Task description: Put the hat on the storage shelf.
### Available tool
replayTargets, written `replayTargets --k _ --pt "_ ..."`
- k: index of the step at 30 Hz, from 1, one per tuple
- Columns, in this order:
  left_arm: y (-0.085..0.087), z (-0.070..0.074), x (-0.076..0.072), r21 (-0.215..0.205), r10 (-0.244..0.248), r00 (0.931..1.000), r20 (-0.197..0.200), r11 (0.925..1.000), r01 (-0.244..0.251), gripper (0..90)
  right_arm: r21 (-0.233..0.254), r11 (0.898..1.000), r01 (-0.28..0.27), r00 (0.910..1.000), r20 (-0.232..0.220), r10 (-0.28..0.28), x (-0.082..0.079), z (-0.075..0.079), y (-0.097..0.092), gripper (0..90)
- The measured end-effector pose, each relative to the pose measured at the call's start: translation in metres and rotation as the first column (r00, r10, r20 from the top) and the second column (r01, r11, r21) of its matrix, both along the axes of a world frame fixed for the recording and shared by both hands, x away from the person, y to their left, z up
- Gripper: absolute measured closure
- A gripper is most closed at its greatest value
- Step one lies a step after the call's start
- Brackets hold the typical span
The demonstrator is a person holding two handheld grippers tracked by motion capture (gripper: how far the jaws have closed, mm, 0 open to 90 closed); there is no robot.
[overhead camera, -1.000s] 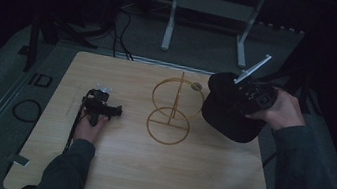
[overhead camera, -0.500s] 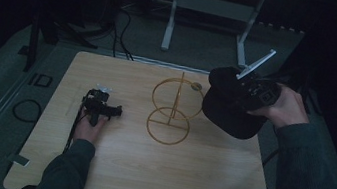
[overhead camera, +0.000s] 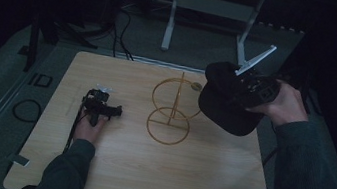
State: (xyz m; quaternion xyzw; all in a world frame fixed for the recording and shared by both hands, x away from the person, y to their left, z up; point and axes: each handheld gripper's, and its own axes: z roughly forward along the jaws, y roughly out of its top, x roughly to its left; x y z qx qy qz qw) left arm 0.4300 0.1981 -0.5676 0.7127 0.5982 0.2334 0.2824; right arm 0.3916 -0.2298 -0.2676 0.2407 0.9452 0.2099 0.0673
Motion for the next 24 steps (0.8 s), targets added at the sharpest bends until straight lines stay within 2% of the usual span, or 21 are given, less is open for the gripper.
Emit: replayTargets --k 18,24 --pt "0.000 0.000 0.000 0.000 0.000 1.0000 0.000 1.0000 0.000 0.0 0.004 0.999 -0.033 0.9990 0.030 0.033 -0.002 0.010 0.012 74.9" --pt "0.000 0.000 0.000 0.000 0.000 1.0000 0.000 1.0000 0.000 0.0 0.035 0.998 -0.052 0.9979 0.041 0.050 -0.003 0.013 0.016 74.8"
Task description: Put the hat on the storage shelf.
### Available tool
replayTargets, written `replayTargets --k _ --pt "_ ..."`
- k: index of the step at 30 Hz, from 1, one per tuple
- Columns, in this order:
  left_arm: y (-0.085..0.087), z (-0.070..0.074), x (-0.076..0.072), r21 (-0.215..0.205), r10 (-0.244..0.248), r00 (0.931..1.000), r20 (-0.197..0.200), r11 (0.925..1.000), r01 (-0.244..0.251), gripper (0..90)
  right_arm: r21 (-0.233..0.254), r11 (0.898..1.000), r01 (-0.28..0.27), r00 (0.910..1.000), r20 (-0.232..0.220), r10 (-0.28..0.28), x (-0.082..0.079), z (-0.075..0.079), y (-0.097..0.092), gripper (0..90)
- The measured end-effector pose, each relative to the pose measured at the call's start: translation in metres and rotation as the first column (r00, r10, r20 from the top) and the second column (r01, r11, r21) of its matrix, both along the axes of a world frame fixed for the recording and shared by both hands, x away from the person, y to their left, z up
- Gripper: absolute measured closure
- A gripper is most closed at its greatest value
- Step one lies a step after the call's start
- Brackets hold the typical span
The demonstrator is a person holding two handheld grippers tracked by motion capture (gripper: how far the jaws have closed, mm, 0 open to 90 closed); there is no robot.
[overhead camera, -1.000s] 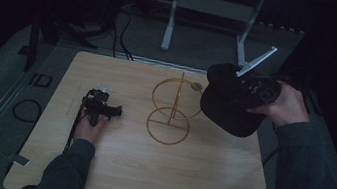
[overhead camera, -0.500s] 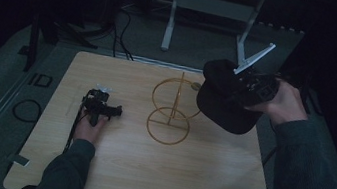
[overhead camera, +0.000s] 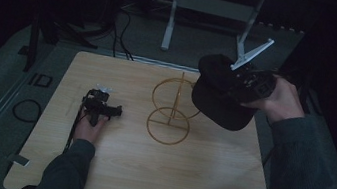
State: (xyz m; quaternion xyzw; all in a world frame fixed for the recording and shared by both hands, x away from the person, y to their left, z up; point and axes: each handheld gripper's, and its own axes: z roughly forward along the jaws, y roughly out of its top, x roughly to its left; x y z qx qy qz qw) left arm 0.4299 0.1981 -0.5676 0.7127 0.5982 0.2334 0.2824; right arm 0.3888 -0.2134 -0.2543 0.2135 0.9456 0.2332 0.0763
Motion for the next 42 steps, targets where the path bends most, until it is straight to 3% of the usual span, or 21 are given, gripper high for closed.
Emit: replayTargets --k 18,42 --pt "0.000 0.000 0.000 0.000 0.000 1.0000 0.000 1.0000 0.000 0.0 -0.004 0.999 -0.045 0.9988 0.021 0.045 -0.002 0.006 0.020 74.4" --pt "0.000 0.000 0.000 0.000 0.000 1.0000 0.000 1.0000 0.000 0.0 0.009 0.992 -0.129 0.9901 0.056 0.128 -0.006 0.007 0.062 74.2"
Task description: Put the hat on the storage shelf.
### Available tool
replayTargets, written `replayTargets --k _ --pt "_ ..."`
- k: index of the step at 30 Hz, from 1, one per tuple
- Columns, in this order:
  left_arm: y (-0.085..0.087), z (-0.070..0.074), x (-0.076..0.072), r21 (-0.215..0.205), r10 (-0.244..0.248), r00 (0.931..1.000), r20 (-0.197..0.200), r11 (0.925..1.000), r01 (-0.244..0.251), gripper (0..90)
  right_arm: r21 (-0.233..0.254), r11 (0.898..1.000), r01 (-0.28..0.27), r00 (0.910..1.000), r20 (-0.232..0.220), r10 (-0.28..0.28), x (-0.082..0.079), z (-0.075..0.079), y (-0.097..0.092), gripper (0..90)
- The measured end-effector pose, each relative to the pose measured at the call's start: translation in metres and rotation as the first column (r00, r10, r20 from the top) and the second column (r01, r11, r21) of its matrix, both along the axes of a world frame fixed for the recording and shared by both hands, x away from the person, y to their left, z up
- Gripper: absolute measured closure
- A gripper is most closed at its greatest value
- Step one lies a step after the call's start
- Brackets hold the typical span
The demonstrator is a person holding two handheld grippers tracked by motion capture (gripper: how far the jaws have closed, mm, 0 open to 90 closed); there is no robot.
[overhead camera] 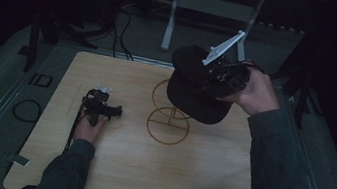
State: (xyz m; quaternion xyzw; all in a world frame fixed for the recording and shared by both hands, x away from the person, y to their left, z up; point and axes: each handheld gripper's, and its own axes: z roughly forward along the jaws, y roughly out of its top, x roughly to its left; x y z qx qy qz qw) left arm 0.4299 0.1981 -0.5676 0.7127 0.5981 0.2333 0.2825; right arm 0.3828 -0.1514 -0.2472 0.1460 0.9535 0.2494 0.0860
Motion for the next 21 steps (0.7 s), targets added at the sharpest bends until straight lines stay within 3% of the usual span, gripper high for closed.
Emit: replayTargets --k 12,21 --pt "0.000 0.000 0.000 -0.001 0.001 1.0000 0.000 1.0000 -0.001 0.0 -0.005 0.998 -0.060 0.9981 0.006 0.060 0.000 -0.009 0.030 74.1" --pt "0.000 0.000 0.000 -0.001 0.001 1.0000 0.001 1.0000 -0.001 0.0 -0.029 0.995 -0.093 0.9954 -0.024 0.093 0.002 -0.023 0.053 73.5"
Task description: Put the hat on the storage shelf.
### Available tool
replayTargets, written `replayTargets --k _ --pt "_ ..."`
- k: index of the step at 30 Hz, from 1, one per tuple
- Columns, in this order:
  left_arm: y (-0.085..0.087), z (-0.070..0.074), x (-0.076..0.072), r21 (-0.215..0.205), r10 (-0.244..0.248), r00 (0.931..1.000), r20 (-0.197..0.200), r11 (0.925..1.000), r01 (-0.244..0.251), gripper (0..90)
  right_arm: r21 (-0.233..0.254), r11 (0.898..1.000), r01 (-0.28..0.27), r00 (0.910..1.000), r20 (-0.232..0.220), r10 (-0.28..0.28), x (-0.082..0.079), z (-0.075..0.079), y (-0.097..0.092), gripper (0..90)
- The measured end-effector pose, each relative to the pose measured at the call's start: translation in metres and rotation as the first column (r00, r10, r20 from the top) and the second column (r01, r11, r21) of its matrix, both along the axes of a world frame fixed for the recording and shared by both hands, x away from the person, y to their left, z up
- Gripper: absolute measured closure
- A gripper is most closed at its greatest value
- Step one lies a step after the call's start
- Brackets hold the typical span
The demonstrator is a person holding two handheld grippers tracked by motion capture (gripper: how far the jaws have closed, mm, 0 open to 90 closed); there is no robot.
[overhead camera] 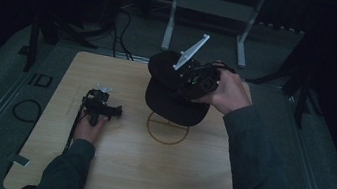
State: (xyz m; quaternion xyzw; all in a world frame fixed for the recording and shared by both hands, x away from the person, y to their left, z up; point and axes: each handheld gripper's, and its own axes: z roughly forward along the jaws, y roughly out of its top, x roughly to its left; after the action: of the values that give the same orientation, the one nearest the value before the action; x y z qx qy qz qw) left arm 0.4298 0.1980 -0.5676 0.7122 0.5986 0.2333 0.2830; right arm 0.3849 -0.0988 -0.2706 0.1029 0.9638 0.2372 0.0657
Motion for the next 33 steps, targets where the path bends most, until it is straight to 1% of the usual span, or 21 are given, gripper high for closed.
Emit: replayTargets --k 7,10,14,16,19,21,23,26,29,31,33 --pt "0.000 0.000 0.000 0.000 0.000 1.0000 0.000 1.0000 0.000 0.0 -0.040 0.999 -0.022 0.9996 -0.019 0.021 -0.001 -0.011 0.011 73.4" --pt "0.000 0.000 0.000 -0.001 0.000 1.0000 0.000 1.0000 0.000 0.0 -0.044 0.999 -0.018 0.9993 -0.033 0.017 -0.001 -0.015 0.011 73.5" --pt "0.000 0.000 0.000 0.000 0.000 1.0000 0.000 1.0000 0.000 0.0 -0.039 0.999 -0.010 0.9988 -0.049 0.008 0.003 -0.019 0.007 73.2" --pt "0.000 0.000 0.000 0.000 -0.001 1.0000 -0.001 1.0000 0.001 0.0 -0.047 0.999 -0.010 0.9991 -0.042 0.008 0.004 -0.021 0.007 74.5" --pt "0.000 0.000 0.000 0.001 -0.001 1.0000 -0.001 1.0000 0.001 0.0 -0.059 0.998 -0.009 0.9995 -0.031 0.007 0.004 -0.023 0.008 74.2" --pt "0.000 0.000 0.000 0.001 -0.001 1.0000 -0.001 1.0000 0.001 0.0 -0.067 0.998 -0.008 0.9994 -0.033 0.005 0.004 -0.024 0.008 74.2" --pt "0.000 0.000 0.000 0.001 -0.001 1.0000 -0.001 1.0000 0.001 0.0 -0.072 0.997 -0.007 0.9997 -0.022 0.005 0.004 -0.024 0.008 74.0" --pt "0.000 0.000 0.000 0.001 -0.001 1.0000 -0.001 1.0000 0.001 0.0 -0.071 0.997 -0.006 0.9995 -0.031 0.003 0.005 -0.025 0.008 70.3" --pt "0.000 0.000 0.000 0.001 -0.001 1.0000 -0.001 1.0000 0.001 0.0 -0.071 0.997 -0.010 0.9985 -0.054 0.006 0.005 -0.026 0.009 64.7" --pt "0.000 0.000 0.000 0.001 -0.001 1.0000 -0.001 1.0000 0.001 0.0 -0.056 0.998 -0.021 0.9975 -0.068 0.017 0.004 -0.025 0.008 63.9" --pt "0.000 0.000 0.000 0.001 -0.001 1.0000 -0.001 1.0000 0.001 0.0 -0.035 0.999 -0.019 0.9975 -0.069 0.016 0.003 -0.023 0.007 63.6"
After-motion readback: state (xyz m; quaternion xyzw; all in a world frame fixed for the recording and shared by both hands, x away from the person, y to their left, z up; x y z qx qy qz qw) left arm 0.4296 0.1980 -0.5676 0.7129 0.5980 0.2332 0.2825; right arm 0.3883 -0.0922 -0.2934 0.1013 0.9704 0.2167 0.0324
